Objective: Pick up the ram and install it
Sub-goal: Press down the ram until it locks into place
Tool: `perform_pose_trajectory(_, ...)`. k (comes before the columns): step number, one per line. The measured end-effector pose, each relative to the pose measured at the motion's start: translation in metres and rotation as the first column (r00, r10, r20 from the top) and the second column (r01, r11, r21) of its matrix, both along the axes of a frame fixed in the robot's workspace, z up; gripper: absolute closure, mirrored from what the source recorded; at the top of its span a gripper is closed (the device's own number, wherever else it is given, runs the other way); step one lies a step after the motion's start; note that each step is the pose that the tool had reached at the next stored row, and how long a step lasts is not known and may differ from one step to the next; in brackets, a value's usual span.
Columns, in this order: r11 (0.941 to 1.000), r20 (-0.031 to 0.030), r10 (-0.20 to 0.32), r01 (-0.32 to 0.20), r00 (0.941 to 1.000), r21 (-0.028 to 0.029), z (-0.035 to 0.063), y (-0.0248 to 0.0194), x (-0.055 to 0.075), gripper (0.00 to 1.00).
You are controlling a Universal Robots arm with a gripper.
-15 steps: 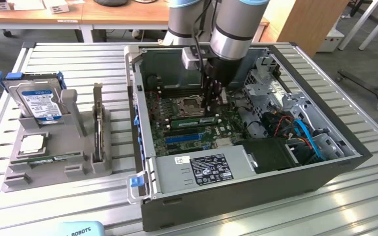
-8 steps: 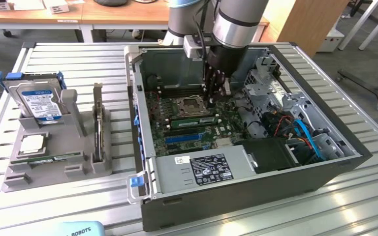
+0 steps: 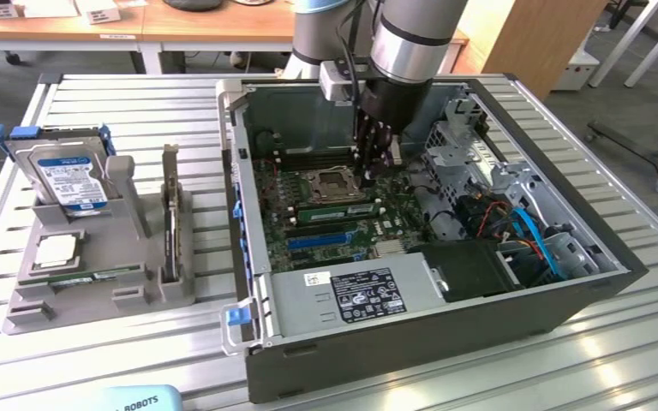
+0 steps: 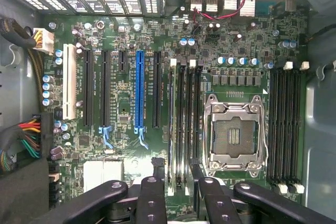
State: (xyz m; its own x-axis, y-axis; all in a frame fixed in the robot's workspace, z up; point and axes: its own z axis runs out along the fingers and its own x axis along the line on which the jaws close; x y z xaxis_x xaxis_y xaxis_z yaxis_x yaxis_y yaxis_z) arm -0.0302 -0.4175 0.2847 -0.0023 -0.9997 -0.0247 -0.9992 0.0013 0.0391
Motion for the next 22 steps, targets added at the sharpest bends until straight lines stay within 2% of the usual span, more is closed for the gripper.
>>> perform_pose_trajectory(10, 1.0, 0.0, 0.0, 0.0, 1.0, 0.0, 0.0, 0.0, 0.0, 0.71)
perform_pose_trajectory(12, 1.0, 0.0, 0.0, 0.0, 1.0, -0.0001, 0.0, 0.0, 0.0, 0.83)
perform_pose_trajectory(13, 1.0, 0.0, 0.0, 0.0, 1.0, 0.0, 0.0, 0.0, 0.0, 0.83)
perform_pose_trajectory(14, 1.0, 0.0, 0.0, 0.0, 1.0, 0.0, 0.0, 0.0, 0.0, 0.89)
perform_pose_trajectory(22, 1.0, -0.0001, 0.0, 0.0, 1.0, -0.0002, 0.0001, 0.0, 0.0022, 0.9)
